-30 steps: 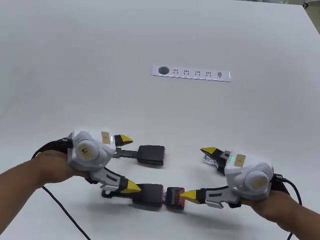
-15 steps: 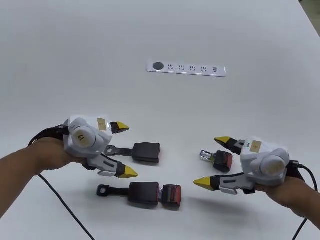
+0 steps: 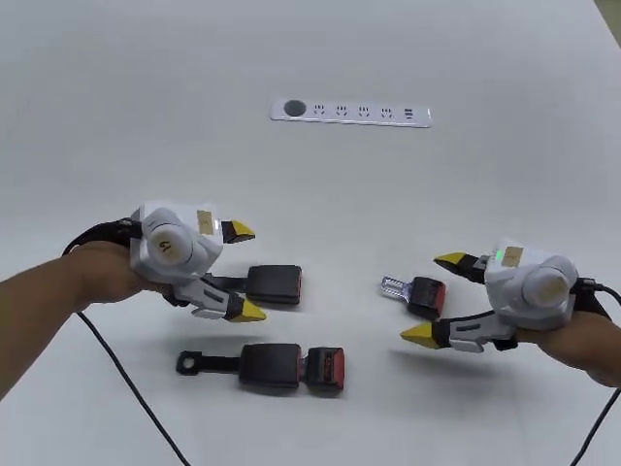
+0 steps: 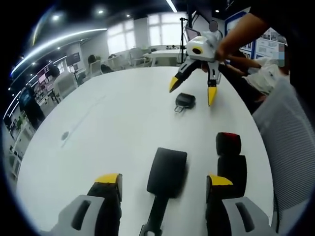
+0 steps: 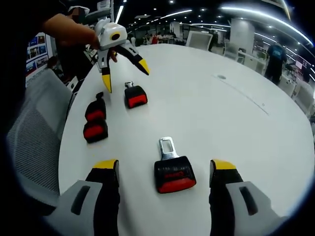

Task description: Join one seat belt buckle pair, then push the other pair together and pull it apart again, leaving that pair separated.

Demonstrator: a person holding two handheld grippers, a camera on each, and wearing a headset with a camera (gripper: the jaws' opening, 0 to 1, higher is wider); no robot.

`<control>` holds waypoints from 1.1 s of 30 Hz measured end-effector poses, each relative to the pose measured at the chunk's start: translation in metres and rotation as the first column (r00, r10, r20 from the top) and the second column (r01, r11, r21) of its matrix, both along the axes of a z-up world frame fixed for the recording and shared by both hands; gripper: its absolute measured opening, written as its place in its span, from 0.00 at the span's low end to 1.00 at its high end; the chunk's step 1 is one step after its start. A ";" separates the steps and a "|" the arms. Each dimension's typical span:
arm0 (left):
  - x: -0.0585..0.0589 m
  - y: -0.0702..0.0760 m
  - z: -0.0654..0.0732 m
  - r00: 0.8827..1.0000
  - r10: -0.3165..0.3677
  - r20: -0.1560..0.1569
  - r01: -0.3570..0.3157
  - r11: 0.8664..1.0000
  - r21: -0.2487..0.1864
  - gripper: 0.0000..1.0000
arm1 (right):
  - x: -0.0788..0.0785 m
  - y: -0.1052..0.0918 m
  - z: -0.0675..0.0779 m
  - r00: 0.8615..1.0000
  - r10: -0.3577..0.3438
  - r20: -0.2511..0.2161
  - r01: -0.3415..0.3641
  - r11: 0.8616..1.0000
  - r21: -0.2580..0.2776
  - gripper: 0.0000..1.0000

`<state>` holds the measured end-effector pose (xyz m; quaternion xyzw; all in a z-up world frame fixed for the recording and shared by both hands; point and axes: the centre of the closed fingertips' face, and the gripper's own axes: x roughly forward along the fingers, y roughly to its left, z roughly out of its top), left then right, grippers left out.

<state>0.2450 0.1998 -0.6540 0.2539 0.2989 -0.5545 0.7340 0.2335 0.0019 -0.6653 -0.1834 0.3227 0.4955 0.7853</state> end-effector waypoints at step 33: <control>0.007 -0.013 -0.040 0.985 -0.161 -0.055 0.165 0.984 0.062 0.35 | 0.009 -0.011 -0.027 0.986 0.140 -0.088 -0.150 0.981 -0.124 0.35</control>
